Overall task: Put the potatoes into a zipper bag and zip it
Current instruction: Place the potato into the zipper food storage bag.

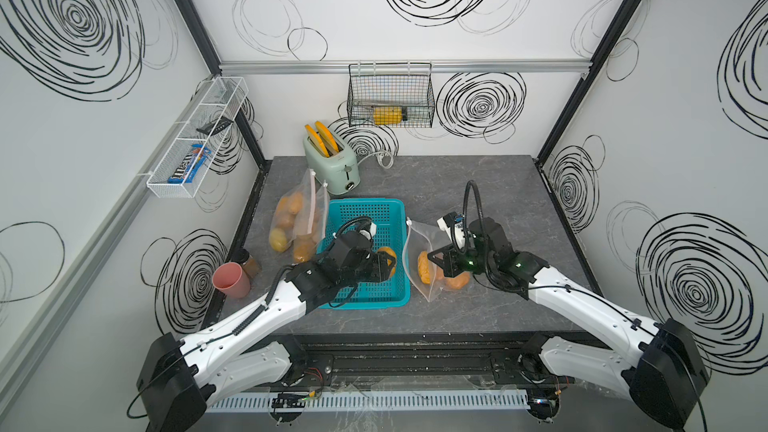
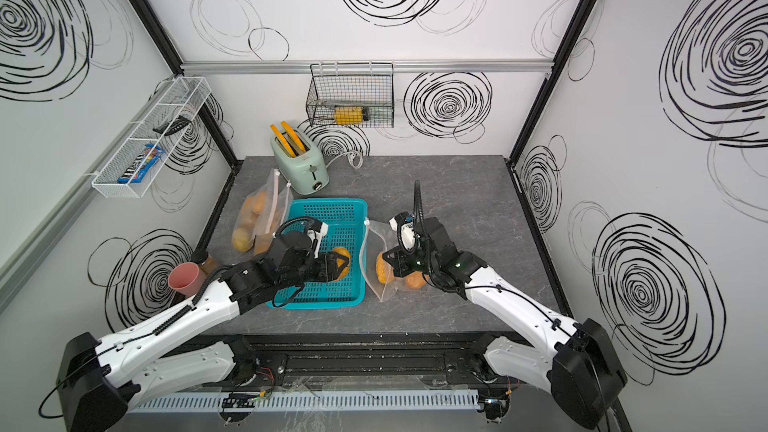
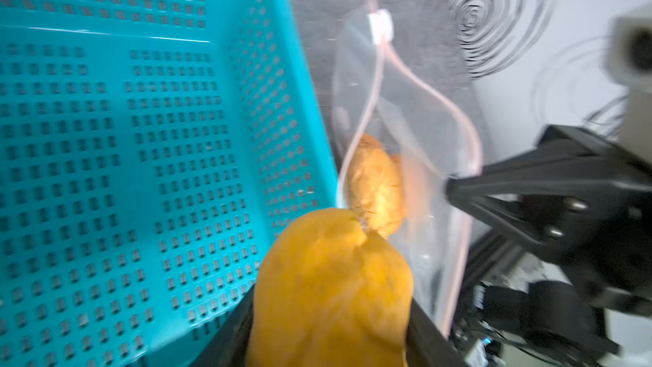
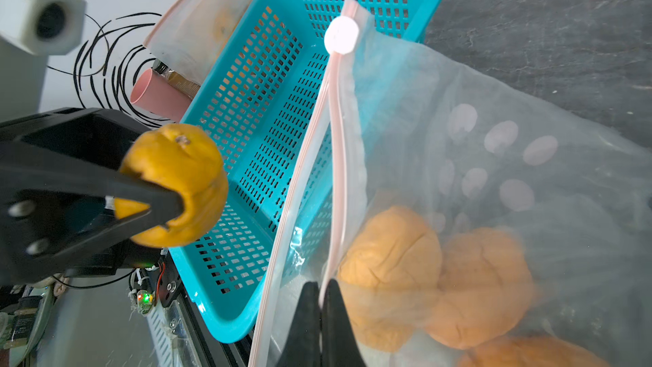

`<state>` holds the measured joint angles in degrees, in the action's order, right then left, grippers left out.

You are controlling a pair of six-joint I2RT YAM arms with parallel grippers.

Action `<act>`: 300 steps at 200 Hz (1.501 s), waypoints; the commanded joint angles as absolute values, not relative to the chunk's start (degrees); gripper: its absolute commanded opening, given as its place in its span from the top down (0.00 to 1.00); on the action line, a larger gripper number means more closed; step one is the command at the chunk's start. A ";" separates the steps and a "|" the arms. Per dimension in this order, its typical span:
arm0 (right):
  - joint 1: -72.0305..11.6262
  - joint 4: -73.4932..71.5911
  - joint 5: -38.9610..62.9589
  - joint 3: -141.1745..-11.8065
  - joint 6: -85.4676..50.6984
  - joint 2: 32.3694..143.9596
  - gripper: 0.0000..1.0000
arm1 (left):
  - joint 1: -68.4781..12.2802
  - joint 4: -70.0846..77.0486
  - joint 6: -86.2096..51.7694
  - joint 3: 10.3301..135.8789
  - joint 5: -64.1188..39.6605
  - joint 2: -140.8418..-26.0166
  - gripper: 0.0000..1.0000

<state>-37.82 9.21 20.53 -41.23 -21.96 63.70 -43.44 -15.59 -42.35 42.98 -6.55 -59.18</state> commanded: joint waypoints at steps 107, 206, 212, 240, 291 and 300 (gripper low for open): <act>-37.79 11.92 22.73 -42.32 -23.39 58.50 1.00 | -46.16 1.79 -44.37 48.61 -15.83 -75.85 0.47; -38.14 12.03 25.65 -42.38 -25.29 58.82 1.00 | -44.82 2.95 -47.67 52.70 -15.03 -82.44 0.45; -38.22 12.10 25.74 -42.51 -25.31 58.80 1.00 | -44.81 3.50 -48.16 52.87 -15.46 -82.68 0.45; -38.58 10.78 25.81 -41.74 -25.90 58.70 1.00 | -44.78 3.18 -51.01 53.92 -14.36 -84.01 0.45; -39.46 10.63 26.20 -42.11 -26.37 59.60 1.00 | -44.81 2.24 -53.14 56.11 -13.19 -87.26 0.36; -39.46 10.71 25.98 -42.22 -26.32 59.56 1.00 | -44.75 1.77 -52.92 56.25 -12.97 -87.28 0.32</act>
<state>-38.74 12.21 24.99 -41.25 -25.78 59.57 -44.82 -0.08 -51.46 53.67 -13.91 -86.70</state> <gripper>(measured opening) 0.045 0.640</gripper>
